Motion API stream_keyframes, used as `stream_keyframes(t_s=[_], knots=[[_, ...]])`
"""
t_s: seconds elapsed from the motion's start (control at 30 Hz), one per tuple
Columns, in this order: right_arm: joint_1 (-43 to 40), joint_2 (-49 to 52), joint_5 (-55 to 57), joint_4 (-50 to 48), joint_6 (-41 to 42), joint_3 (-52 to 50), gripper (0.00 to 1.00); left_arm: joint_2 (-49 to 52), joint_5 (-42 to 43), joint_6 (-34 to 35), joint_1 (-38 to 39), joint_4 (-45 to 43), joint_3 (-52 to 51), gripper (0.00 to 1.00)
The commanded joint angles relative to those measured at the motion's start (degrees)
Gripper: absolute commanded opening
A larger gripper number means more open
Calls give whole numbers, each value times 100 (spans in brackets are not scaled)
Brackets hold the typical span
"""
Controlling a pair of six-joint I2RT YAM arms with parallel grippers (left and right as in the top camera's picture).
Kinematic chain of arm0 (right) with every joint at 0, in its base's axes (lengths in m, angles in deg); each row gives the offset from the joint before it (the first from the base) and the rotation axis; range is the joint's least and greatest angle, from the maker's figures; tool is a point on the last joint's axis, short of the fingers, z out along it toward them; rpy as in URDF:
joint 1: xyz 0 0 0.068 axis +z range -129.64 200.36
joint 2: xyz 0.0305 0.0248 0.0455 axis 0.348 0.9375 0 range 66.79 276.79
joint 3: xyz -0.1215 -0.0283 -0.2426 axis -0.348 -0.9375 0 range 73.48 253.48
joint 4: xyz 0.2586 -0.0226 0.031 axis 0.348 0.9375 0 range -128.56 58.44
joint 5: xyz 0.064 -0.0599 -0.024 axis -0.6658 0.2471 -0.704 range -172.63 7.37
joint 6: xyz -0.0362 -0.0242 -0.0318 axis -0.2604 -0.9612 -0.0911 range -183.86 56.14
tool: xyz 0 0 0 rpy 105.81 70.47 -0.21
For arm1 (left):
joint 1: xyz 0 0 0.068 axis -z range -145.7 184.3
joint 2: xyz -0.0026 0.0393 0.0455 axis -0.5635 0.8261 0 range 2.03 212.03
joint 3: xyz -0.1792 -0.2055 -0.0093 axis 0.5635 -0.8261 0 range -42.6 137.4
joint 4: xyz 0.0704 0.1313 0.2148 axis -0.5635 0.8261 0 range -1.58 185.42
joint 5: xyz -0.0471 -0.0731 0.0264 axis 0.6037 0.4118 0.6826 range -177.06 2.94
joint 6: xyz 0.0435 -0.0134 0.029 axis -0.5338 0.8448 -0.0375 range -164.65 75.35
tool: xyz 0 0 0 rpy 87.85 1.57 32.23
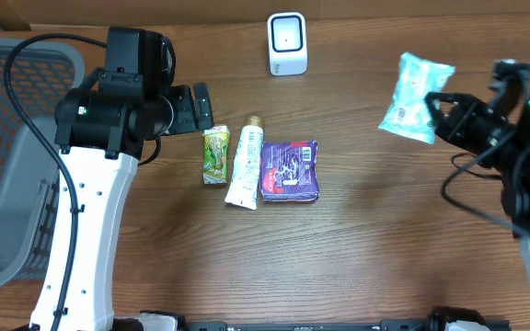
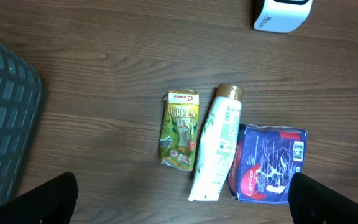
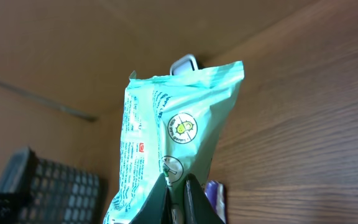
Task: Scan the item barcode
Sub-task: 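Grasp the mint-green pack and lift it to the right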
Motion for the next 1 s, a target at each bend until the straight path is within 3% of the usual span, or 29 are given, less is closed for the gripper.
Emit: stream_keyframes(t_s=[0.0,0.2,0.6,0.97], knots=[[11,-367,415,-37,671,-275,4,26,-74,37,-22,-7,101,100],[11,-396,501,-98,1043,-730,4,26,-74,39,-22,-7,101,100],[11,223,1808,-258,2898,-1930,4,26,-74,39,-22,-7,101,100],[581,1805,1805,-1307,3064,-2282,7,26,-72,37,-22,-7,101,100]])
